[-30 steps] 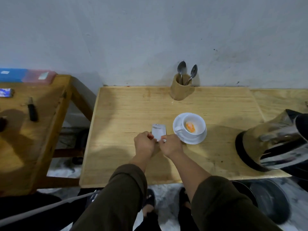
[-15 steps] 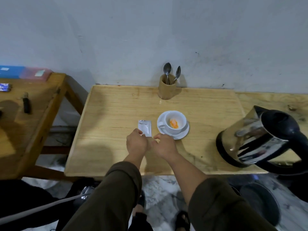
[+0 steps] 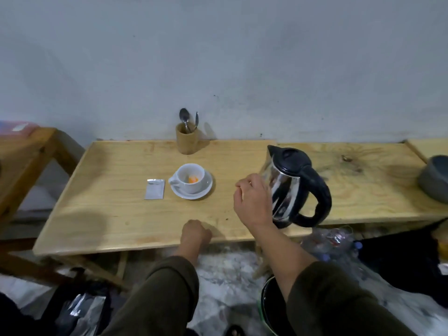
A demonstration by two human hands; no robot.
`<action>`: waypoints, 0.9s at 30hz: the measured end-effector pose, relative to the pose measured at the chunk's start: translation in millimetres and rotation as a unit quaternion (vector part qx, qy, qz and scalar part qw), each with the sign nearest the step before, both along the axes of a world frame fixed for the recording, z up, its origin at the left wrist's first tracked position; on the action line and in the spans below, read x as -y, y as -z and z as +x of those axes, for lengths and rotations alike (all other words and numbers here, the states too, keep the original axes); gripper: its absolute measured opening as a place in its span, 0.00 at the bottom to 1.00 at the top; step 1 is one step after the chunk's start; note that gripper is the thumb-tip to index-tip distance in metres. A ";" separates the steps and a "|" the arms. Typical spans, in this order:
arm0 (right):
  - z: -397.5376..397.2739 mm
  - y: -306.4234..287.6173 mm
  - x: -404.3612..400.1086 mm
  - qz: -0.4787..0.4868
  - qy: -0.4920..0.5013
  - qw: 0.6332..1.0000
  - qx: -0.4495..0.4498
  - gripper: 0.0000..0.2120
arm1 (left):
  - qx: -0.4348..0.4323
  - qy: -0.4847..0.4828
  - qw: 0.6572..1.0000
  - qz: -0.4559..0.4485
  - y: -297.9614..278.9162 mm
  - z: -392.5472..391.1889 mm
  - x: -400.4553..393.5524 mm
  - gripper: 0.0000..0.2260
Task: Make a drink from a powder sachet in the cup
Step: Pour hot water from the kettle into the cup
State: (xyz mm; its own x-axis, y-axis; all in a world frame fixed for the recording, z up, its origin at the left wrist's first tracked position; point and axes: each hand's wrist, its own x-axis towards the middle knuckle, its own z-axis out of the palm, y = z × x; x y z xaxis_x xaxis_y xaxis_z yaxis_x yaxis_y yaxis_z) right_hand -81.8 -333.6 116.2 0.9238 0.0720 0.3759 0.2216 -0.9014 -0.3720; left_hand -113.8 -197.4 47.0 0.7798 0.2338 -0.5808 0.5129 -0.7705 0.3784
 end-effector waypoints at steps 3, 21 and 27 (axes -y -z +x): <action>-1.4 -20.1 37.7 -0.035 0.099 0.991 0.081 0.06 | -0.017 0.032 0.999 0.016 -2.3 -3.3 15.0 0.22; 1.1 -29.9 134.0 0.304 0.286 0.895 -0.157 0.07 | -0.034 0.044 0.997 0.052 12.9 2.6 23.0 0.24; 9.1 -36.4 125.3 0.299 0.285 0.900 -0.141 0.07 | -0.051 0.039 0.998 0.022 8.6 6.9 10.6 0.25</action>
